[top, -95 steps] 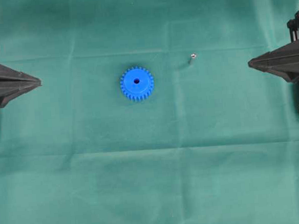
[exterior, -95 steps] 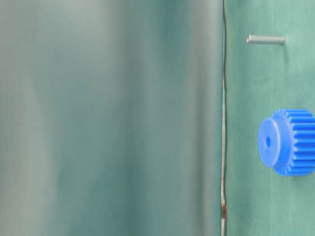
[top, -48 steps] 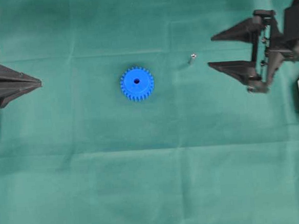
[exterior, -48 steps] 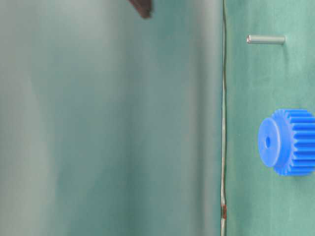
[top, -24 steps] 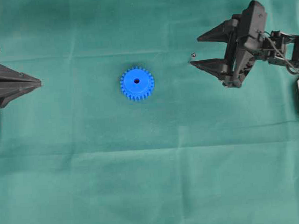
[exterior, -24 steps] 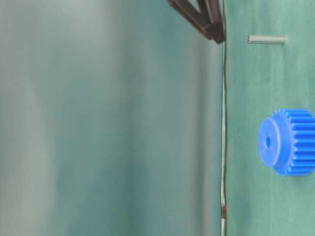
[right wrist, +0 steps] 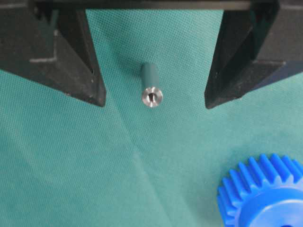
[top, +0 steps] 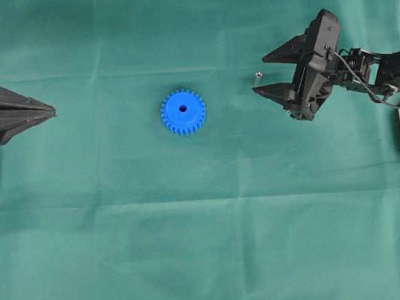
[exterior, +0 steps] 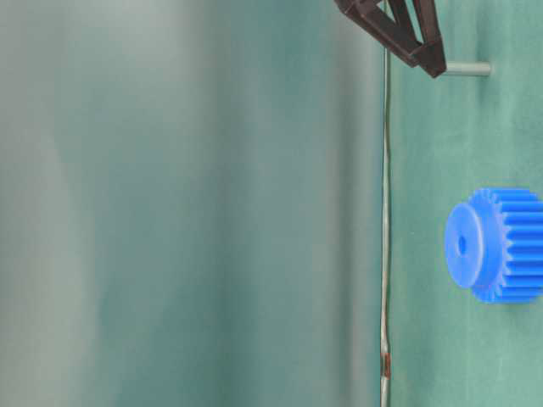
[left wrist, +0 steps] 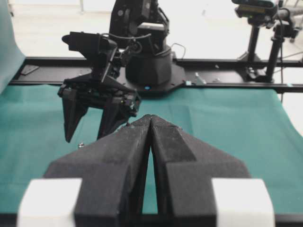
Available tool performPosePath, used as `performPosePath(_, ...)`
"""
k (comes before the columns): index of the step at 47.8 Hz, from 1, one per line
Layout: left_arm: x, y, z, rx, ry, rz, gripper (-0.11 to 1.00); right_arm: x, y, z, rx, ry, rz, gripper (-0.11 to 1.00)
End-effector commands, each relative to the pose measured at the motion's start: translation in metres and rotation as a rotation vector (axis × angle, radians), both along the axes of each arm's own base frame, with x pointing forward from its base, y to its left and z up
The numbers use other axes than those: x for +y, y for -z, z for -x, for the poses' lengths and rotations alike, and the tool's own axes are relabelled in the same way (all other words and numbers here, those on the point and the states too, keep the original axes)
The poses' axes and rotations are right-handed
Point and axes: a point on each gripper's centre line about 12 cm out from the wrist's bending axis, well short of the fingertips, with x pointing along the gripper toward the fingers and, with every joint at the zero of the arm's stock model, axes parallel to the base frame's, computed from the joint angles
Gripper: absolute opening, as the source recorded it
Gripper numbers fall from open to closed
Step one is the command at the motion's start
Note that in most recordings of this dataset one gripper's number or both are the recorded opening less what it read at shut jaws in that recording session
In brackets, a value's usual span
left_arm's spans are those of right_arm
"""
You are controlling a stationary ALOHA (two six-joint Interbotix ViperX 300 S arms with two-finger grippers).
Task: Insert the shaft placed at a random location into the center hole of the medium gear at another random location.
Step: 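Lower the open right gripper around the upright silver shaft, then close the right gripper on the shaft and lift it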
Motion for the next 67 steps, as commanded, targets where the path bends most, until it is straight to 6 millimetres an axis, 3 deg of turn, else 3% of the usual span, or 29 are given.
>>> performPosePath(1, 0.000, -0.010, -0.002, -0.026, 0.000, -0.001, 0.00, -0.003, -0.008, -0.006, -0.040, 0.011, 0.003, 0.83)
performPosePath(11, 0.000, -0.009, -0.002, -0.014, 0.000, 0.000, 0.00, -0.005, -0.003, -0.009, -0.028, 0.024, -0.007, 0.69)
performPosePath(19, 0.000, -0.009, -0.002, -0.012, 0.001, -0.001, 0.00, -0.006, 0.000, -0.011, -0.026, 0.026, -0.006, 0.24)
performPosePath(22, 0.000, -0.009, -0.002, -0.011, 0.001, -0.001, 0.00, -0.006, 0.000, -0.010, -0.030, 0.028, -0.004, 0.13)
performPosePath(40, 0.000, -0.009, -0.002, -0.011, 0.000, -0.003, 0.00, -0.006, -0.003, -0.010, -0.036, 0.027, -0.003, 0.13)
performPosePath(56, 0.000, -0.008, -0.002, -0.009, 0.000, -0.002, 0.00, 0.000, -0.055, -0.007, -0.083, 0.004, -0.011, 0.13)
performPosePath(67, 0.000, -0.009, -0.002, -0.011, 0.000, -0.003, 0.00, 0.004, -0.069, -0.007, -0.084, -0.013, -0.017, 0.13)
